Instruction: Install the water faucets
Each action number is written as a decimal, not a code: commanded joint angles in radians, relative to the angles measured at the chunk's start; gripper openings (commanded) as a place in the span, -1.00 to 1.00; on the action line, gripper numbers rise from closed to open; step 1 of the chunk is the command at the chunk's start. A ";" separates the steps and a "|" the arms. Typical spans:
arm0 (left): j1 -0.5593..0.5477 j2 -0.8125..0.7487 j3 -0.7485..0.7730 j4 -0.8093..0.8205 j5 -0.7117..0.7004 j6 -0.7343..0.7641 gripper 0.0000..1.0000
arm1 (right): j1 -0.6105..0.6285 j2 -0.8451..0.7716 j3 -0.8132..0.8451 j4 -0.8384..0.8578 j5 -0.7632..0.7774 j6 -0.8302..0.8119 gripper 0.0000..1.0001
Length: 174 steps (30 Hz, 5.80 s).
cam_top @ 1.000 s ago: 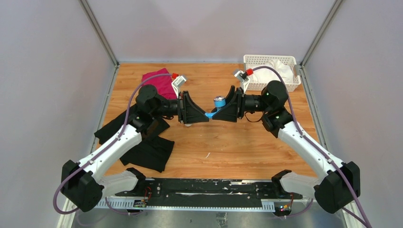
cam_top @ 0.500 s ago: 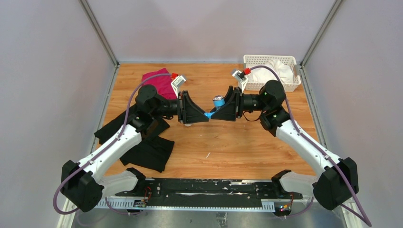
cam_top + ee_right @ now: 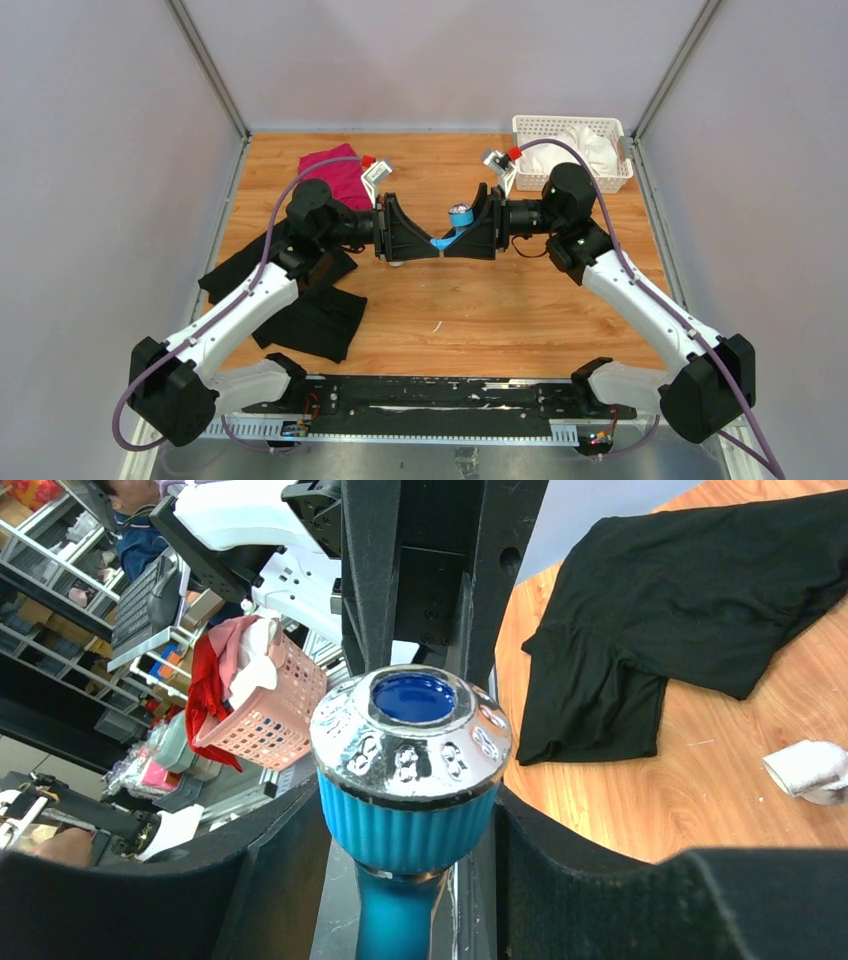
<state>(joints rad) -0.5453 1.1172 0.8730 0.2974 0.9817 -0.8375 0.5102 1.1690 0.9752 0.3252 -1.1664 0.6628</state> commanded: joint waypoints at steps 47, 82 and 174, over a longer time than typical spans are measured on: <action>-0.006 -0.017 0.001 0.029 0.032 0.014 -1.00 | 0.019 -0.006 0.063 -0.099 -0.024 -0.091 -0.80; 0.016 0.246 0.195 -0.909 -1.109 0.385 1.00 | -0.109 -0.180 -0.105 -0.675 0.642 -0.389 -1.00; -0.008 -0.408 -0.006 -0.150 0.034 1.539 -1.00 | -0.017 -0.412 -0.099 0.131 -0.067 -0.283 -1.00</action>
<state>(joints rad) -0.5533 0.7437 0.8196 0.1036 0.9157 0.5690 0.4778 0.7464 0.8055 0.3836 -1.1625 0.3199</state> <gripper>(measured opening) 0.393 0.365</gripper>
